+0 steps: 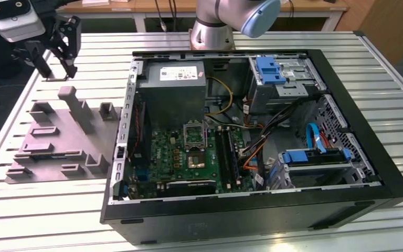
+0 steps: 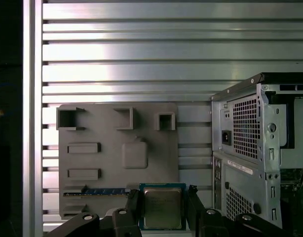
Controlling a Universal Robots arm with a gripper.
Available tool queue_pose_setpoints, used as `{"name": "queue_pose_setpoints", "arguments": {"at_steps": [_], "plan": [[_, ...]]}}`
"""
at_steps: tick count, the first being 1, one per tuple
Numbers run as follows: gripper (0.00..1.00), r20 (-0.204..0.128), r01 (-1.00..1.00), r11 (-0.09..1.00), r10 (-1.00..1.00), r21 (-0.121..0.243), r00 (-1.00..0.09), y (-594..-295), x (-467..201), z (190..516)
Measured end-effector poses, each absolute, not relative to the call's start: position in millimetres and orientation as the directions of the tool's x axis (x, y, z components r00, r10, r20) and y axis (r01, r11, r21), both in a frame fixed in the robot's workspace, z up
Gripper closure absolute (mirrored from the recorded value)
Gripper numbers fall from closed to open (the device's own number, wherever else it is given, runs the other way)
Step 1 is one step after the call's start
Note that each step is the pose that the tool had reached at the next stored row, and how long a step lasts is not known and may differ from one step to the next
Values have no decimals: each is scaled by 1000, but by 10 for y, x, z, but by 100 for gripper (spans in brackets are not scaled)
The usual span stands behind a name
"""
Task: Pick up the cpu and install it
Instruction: 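Pick up the cpu and move it towards the insertion slot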
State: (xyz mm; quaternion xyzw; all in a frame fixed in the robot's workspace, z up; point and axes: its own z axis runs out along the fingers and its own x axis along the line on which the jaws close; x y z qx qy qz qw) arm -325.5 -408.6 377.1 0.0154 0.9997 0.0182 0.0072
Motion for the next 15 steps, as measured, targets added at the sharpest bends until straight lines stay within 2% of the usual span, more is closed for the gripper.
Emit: {"name": "queue_pose_setpoints", "arguments": {"at_steps": [15], "plan": [[53, -14, 31, 999, 31, 37, -999, -4086, -3218, 3770]]}}
